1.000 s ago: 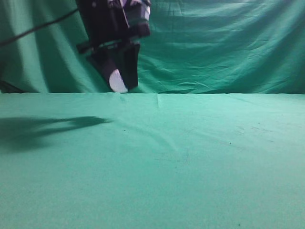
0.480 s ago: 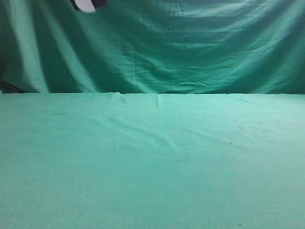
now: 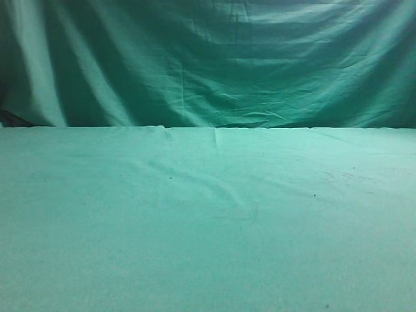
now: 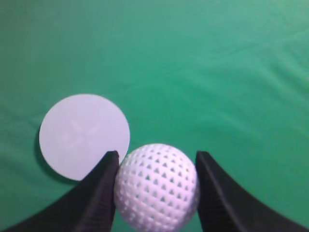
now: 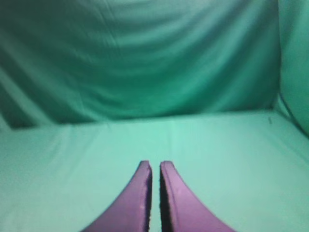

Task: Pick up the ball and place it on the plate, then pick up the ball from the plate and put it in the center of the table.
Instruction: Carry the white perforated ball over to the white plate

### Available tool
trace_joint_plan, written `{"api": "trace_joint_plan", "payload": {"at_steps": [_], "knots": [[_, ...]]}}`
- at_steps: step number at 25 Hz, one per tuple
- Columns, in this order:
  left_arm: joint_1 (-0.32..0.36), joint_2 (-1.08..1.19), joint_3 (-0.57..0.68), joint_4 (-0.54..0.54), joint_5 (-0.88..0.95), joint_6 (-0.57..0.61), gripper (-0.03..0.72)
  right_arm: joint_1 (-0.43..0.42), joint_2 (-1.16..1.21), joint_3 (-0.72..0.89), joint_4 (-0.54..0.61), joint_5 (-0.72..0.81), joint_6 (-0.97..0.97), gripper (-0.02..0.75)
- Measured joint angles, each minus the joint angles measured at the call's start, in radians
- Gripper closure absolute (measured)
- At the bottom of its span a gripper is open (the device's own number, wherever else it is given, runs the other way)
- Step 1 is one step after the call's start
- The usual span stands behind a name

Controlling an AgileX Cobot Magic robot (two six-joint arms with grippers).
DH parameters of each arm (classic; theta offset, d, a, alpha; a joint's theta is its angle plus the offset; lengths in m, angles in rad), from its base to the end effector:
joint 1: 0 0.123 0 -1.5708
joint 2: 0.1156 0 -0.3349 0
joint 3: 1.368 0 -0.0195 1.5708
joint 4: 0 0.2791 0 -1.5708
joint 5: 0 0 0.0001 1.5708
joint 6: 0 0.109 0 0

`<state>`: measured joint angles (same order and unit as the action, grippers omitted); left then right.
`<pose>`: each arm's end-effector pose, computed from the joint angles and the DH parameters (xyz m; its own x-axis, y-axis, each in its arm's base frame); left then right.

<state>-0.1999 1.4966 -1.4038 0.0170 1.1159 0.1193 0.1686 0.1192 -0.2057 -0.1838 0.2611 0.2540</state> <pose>0.3339 -0.0659 0.3773 -0.8514 0.3015 -0.4292 0.3021 0.9508 0.0686 0.0544 0.0040 0.2592 -0.0909 0.0618 -0.9939 -0.1147 0.9908 0.0720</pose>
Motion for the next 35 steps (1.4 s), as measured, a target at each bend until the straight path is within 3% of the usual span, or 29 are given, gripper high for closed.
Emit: {"api": "trace_joint_plan", "payload": {"at_steps": [4, 8, 13, 16, 25, 35], "knots": [[0.087, -0.079, 0.154, 0.0, -0.088, -0.004, 0.379, 0.0, 0.161, -0.136, 0.002, 0.232, -0.002, 0.689], [0.156, -0.096, 0.255, 0.003, -0.152, -0.004, 0.379, 0.0, 0.281, -0.196, 0.014, 0.339, -0.018, 0.689], [0.225, -0.096, 0.35, 0.026, -0.256, -0.006, 0.379, 0.0, 0.385, -0.249, 0.026, 0.484, -0.196, 0.689], [0.241, -0.094, 0.379, 0.039, -0.311, -0.008, 0.379, 0.0, 0.445, -0.278, 0.049, 0.532, -0.229, 0.689], [0.241, 0.096, 0.372, 0.101, -0.381, -0.01, 0.379, 0.019, 0.475, -0.283, 0.095, 0.537, -0.246, 0.689], [0.241, 0.271, 0.238, 0.143, -0.389, -0.014, 0.379, 0.019, 0.475, -0.284, 0.119, 0.538, -0.253, 0.689]]}}
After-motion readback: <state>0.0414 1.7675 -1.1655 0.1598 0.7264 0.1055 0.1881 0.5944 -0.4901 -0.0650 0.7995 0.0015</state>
